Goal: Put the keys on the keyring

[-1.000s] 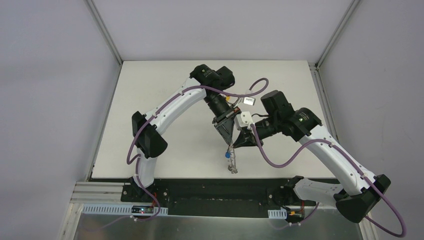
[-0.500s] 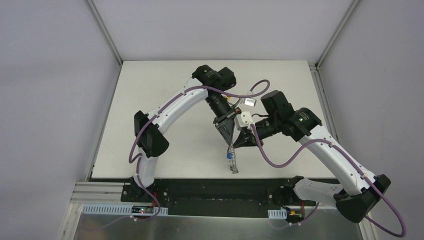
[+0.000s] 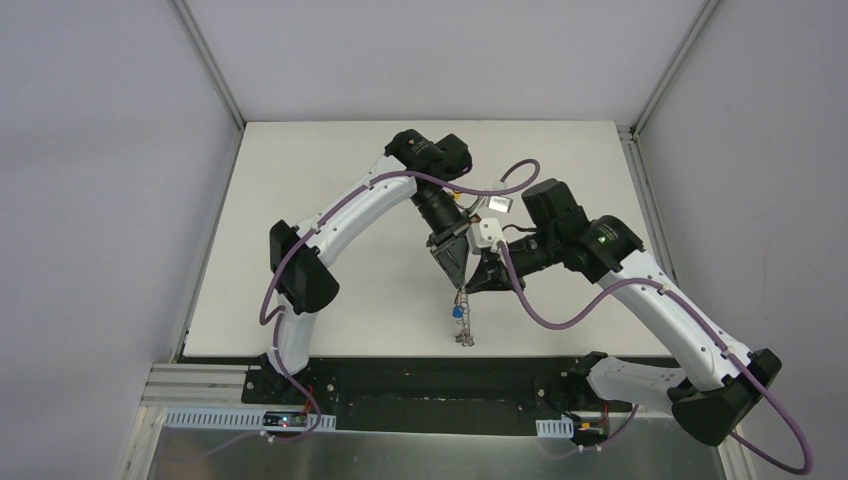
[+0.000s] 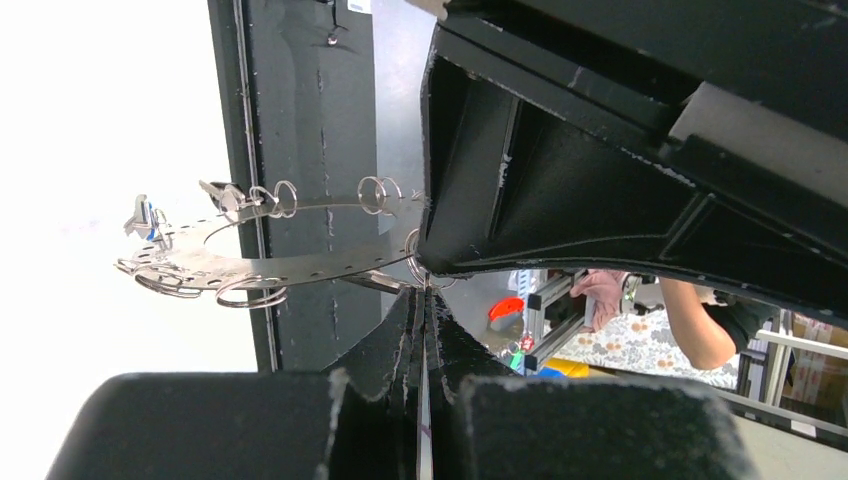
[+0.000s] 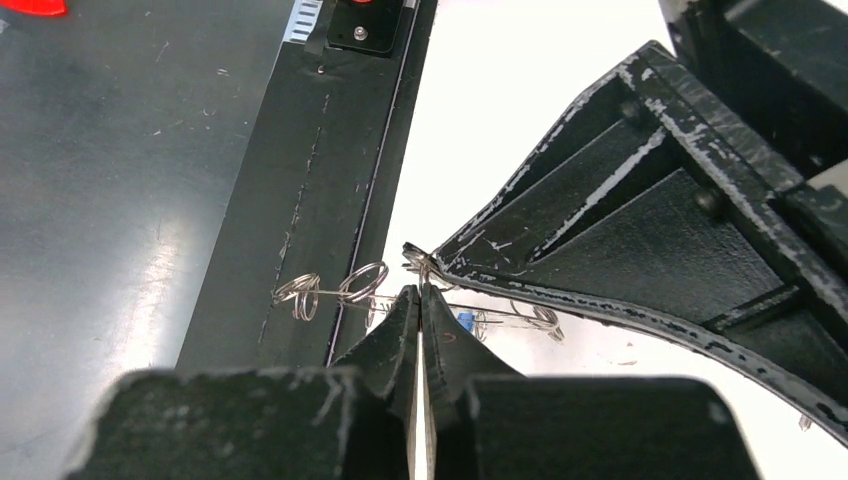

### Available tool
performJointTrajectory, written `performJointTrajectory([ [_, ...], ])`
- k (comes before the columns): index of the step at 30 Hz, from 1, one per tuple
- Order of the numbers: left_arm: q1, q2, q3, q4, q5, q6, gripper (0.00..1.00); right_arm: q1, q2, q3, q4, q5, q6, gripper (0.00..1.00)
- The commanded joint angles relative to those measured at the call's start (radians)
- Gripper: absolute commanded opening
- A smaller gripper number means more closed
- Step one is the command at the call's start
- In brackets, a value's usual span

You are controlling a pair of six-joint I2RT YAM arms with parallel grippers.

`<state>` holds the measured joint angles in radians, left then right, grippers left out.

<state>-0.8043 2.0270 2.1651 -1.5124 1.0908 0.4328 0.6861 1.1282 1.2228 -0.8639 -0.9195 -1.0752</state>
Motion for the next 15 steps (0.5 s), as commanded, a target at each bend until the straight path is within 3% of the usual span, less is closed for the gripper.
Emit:
performJointTrajectory([
  [1, -0.003, -0.012, 0.015, -0.086, 0.017, 0.056, 0.00, 0.003, -0.033, 0.029, 0.086, 0.000, 0.077, 0.00],
  [15, 0.048, -0.054, -0.011, -0.076, 0.052, 0.088, 0.00, -0.076, -0.077, -0.042, 0.250, -0.031, 0.272, 0.00],
])
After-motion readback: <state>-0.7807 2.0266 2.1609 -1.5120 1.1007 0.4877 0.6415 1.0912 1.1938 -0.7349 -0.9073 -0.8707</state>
